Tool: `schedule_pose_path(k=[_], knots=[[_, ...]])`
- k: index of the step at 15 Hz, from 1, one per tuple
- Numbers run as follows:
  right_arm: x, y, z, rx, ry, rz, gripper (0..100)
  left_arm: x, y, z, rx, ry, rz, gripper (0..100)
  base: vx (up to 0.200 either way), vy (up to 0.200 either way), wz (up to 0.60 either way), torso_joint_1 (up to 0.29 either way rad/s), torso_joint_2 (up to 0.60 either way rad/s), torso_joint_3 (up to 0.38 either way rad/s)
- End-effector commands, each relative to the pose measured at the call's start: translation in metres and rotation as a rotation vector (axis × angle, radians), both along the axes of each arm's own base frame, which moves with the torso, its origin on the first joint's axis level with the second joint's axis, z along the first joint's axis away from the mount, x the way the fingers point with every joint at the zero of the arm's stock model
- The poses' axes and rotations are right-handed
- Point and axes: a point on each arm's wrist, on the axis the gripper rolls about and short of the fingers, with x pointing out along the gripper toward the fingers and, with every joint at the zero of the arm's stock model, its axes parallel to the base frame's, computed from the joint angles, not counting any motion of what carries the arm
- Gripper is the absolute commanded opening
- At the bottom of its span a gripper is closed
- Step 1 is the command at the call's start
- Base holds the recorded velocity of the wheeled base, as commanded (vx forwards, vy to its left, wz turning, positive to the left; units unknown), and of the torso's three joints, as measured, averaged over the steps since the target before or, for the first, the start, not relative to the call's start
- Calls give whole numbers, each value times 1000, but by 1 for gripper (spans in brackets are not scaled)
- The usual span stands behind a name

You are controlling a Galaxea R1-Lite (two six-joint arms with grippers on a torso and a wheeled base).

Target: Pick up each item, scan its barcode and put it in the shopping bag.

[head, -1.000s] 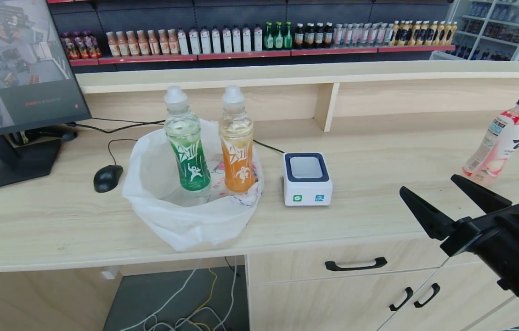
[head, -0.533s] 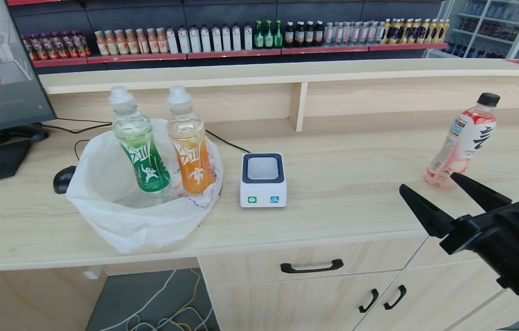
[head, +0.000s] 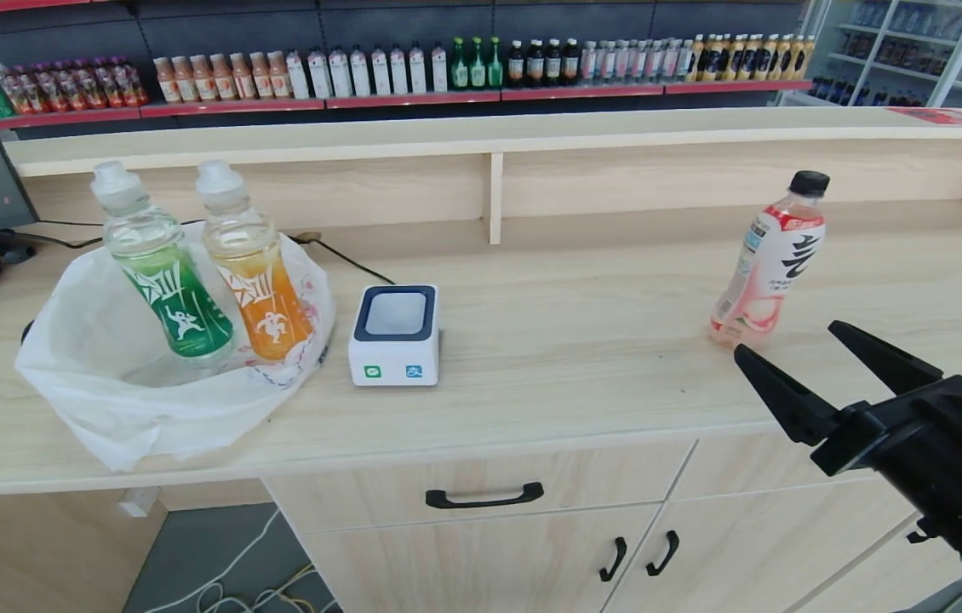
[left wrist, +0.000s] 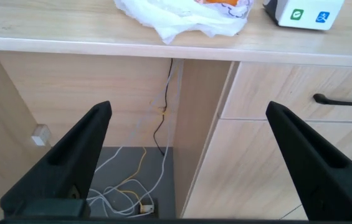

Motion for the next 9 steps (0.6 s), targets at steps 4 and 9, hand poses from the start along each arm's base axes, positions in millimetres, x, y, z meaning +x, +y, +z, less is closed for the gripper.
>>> schedule_pose_path(k=[4,9], knots=[[4,2,-4,-9,19,-2,100,0,0,0,1,0,1,100,0,-150,0,-1,4,-1],[27,12,-14,-32,66,-3,100,0,0,0,5,0,1,100,0,0,0,0,0,0]])
